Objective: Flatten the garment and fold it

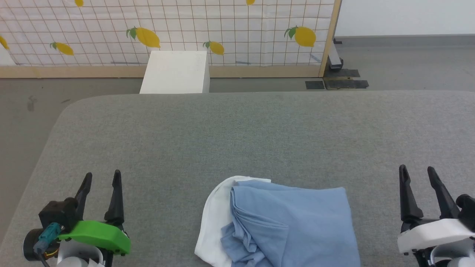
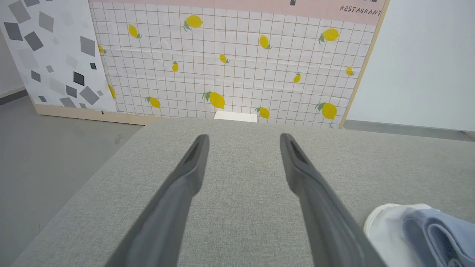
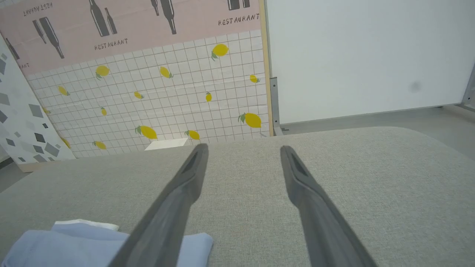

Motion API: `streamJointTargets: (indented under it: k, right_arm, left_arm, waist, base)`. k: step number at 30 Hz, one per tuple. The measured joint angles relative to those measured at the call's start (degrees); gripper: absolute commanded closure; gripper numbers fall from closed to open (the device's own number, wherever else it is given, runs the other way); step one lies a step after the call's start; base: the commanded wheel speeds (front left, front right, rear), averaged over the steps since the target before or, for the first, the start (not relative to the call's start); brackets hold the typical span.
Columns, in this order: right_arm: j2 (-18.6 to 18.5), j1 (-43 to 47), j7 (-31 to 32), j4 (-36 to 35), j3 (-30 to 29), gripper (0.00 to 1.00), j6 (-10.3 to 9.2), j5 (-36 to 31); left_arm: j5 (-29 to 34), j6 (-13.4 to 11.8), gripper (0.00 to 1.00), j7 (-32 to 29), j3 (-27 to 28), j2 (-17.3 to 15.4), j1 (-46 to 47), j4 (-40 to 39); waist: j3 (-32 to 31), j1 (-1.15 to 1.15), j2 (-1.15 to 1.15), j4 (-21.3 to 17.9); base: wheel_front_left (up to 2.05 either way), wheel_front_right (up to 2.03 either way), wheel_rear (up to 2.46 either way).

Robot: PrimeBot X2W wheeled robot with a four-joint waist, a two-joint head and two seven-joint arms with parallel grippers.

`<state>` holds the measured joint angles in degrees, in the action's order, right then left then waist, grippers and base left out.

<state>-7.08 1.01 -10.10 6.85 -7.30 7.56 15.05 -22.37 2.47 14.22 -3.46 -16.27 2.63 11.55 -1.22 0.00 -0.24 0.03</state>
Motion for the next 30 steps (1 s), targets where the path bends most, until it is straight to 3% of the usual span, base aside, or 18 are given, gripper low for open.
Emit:
streamJointTargets:
  k: [30]
  right_arm:
    - [1.42, 0.48, 1.36, 1.49, 0.88, 0.0, 0.0, -1.47]
  left_arm:
    - [-0.37, -0.01, 0.0, -0.1, -1.27, -0.56, 0.06, 1.25]
  waist:
    - [0.67, 0.0, 0.0, 0.02]
  base:
    - [0.0, 0.0, 0.0]
